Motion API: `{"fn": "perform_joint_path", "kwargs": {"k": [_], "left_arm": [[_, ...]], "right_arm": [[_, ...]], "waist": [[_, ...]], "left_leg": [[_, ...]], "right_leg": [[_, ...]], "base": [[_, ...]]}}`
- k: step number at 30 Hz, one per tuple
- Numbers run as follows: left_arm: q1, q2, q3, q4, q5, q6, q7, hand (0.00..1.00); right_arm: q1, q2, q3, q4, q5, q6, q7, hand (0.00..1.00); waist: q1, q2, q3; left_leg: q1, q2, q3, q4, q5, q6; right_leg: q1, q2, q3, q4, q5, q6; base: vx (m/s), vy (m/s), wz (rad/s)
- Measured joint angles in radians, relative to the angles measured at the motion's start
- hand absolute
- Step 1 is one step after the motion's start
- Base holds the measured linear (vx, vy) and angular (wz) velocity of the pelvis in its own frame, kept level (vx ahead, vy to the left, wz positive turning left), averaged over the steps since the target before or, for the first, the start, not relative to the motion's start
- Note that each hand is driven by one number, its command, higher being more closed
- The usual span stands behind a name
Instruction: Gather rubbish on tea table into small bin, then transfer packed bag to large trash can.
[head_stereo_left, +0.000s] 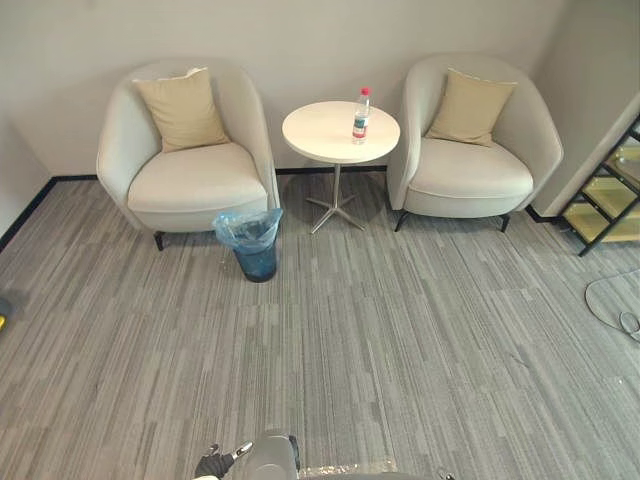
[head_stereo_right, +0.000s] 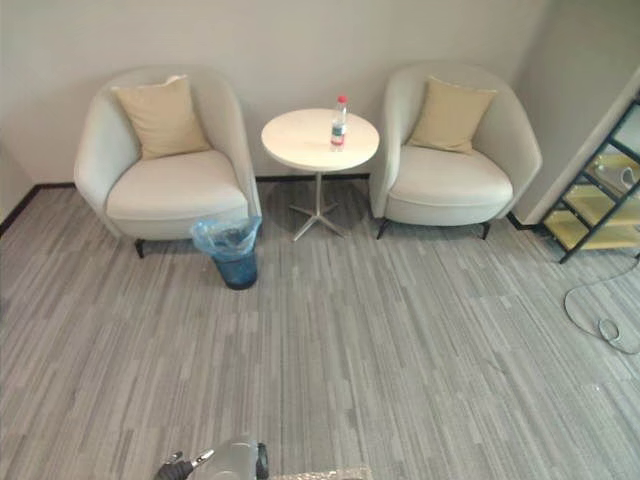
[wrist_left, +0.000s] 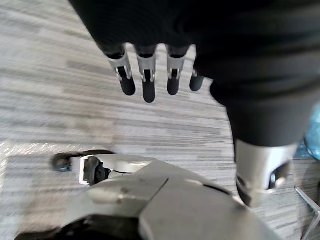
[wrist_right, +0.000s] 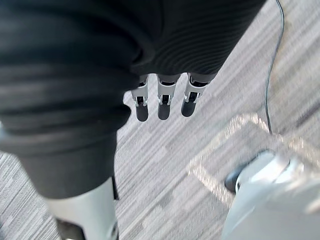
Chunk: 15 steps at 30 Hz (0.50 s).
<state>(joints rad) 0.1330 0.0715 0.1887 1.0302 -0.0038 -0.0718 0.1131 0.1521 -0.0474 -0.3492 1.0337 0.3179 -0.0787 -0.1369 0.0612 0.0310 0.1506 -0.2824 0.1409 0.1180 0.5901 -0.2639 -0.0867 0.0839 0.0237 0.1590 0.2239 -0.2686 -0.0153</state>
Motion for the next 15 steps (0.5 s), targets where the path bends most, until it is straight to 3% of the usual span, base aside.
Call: {"fn": "perform_joint_path", "kwargs": {"k": [1,3,4,8,9,10,12,13,15], "left_arm": [[-0.002,-0.012,0.004,0.002,-0.001,0.0,-0.001,0.0],[0.001,0.006,0.011,0.001,-0.001,-0.005,0.0,0.0],[0.0,0.007,0.013,0.0,-0.002,-0.006,0.001,0.0],[-0.002,0.002,0.017,-0.001,-0.007,-0.007,0.005,0.0],[-0.006,0.003,0.016,-0.001,-0.008,-0.007,0.007,0.0],[-0.008,0.003,0.016,-0.001,-0.009,-0.007,0.007,0.0],[-0.039,0.004,-0.015,0.001,-0.018,-0.006,0.01,0.0],[-0.045,0.003,-0.02,0.002,-0.019,-0.006,0.01,0.0],[-0.081,-0.011,-0.078,0.007,-0.019,-0.009,0.008,0.0]], "right_arm": [[-0.009,-0.013,0.007,0.0,0.0,-0.005,-0.004,0.0],[-0.03,0.003,0.058,0.004,-0.003,-0.002,-0.005,0.0],[-0.038,0.008,0.083,0.004,-0.006,-0.001,-0.005,0.0],[-0.043,0.005,0.128,0.002,-0.049,0.001,0.003,0.0],[-0.048,0.005,0.126,-0.002,-0.065,-0.001,0.007,0.0],[-0.049,0.005,0.123,-0.004,-0.066,-0.002,0.009,0.0],[-0.056,0.006,0.095,-0.036,-0.083,-0.004,0.01,0.0],[-0.058,0.006,0.093,-0.037,-0.085,-0.004,0.01,0.0],[-0.075,0.005,0.079,-0.034,-0.117,-0.004,0.009,0.0]], "waist": [[0.002,0.029,-0.005],[0.014,-0.01,-0.03],[0.019,-0.016,-0.031],[0.039,-0.028,-0.044],[0.039,-0.029,-0.043],[0.038,-0.028,-0.041],[0.021,-0.016,-0.031],[0.019,-0.008,-0.026],[-0.012,0.0,-0.022]], "left_leg": [[0.029,-0.003,0.0,-0.106,0.072,0.011],[0.045,-0.054,0.076,-0.133,0.032,0.055],[0.057,-0.063,0.105,-0.134,0.015,0.063],[0.152,-0.086,0.201,-0.167,-0.026,0.098],[0.202,-0.089,0.22,-0.202,-0.036,0.104],[0.219,-0.089,0.224,-0.213,-0.039,0.103],[0.343,-0.081,0.223,-0.291,-0.042,0.101],[0.368,-0.077,0.224,-0.306,-0.041,0.101],[0.457,-0.044,0.217,-0.359,-0.04,0.099]], "right_leg": [[-0.007,-0.006,0.027,0.015,-0.024,0.031],[-0.02,-0.062,0.086,0.027,-0.028,0.051],[-0.036,-0.077,0.097,0.06,-0.035,0.064],[-0.094,-0.113,0.076,0.236,-0.038,0.118],[-0.165,-0.111,0.048,0.395,-0.007,0.167],[-0.194,-0.114,0.031,0.455,-0.006,0.174],[-0.3,-0.158,-0.192,0.643,-0.036,0.12],[-0.305,-0.167,-0.231,0.642,-0.041,0.109],[-0.349,-0.175,-0.418,0.506,-0.045,0.055]], "base": [[0.29,0.331,-0.57],[0.47,0.423,-0.67],[0.35,0.274,-0.52],[0.32,0.182,-0.63],[0.2,0.078,-0.43],[0.32,0.098,-0.32],[0.4,0.082,0.01],[0.37,0.016,0.12],[0.37,-0.04,0.17]]}}
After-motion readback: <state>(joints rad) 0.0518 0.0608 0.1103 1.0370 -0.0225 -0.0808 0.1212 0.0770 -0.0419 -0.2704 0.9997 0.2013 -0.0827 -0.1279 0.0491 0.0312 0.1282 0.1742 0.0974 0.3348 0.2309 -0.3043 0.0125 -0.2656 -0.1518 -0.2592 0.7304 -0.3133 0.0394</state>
